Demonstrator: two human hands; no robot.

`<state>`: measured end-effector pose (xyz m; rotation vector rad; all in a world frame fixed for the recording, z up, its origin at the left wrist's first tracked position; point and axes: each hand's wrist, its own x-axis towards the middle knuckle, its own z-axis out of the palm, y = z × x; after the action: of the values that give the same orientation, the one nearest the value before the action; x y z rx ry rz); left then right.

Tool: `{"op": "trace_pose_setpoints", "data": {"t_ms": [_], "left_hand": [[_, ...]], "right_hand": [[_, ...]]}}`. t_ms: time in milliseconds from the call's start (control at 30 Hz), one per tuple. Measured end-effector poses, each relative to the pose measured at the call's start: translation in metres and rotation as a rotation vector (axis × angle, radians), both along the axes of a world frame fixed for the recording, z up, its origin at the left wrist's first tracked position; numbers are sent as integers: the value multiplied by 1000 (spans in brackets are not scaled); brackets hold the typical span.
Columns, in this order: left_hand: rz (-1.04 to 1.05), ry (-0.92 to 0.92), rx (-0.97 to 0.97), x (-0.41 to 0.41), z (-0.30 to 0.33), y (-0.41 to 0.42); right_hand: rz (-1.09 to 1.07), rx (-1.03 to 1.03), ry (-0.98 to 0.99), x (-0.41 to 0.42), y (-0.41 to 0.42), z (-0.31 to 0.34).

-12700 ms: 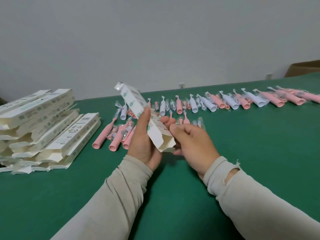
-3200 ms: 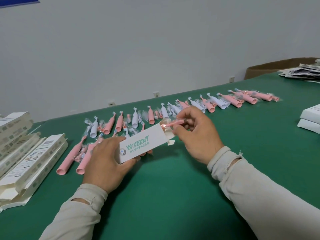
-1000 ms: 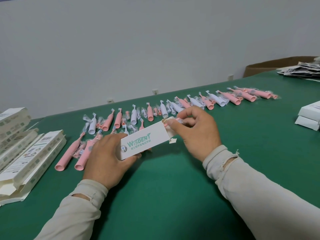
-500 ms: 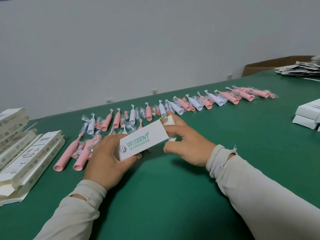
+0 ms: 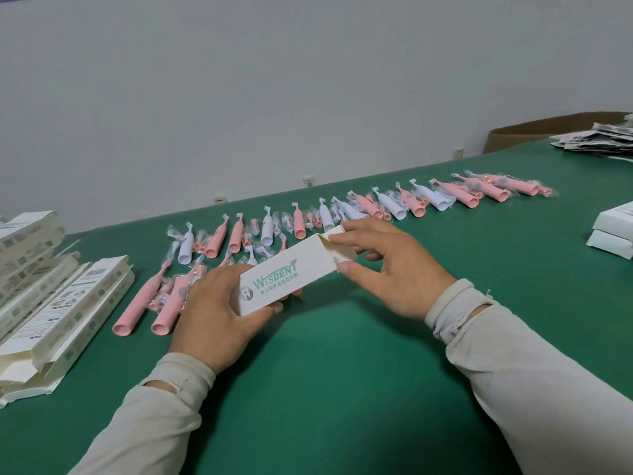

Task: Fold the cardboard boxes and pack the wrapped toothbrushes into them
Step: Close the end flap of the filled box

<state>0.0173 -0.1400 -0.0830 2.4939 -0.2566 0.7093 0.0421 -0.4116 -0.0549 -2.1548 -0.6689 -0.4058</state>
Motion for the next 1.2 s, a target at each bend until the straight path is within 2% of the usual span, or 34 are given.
{"op": "trace_pose_setpoints", "data": {"t_ms": [500, 833, 1033, 1100, 1200], "left_hand": [[-13, 21, -13, 1, 0, 0], [-7, 29, -8, 1, 1, 0], [-15, 23, -21, 1, -1, 0], [-10, 17, -26, 2, -1, 1], [5, 3, -41, 2, 0, 2]], "right_hand": [[-7, 164, -6, -4, 9, 1], [36, 129, 14, -3, 13, -3], [0, 161, -50, -4, 12, -1], [-13, 233, -13, -4, 13, 0], [49, 459, 117, -4, 16, 2]]}}
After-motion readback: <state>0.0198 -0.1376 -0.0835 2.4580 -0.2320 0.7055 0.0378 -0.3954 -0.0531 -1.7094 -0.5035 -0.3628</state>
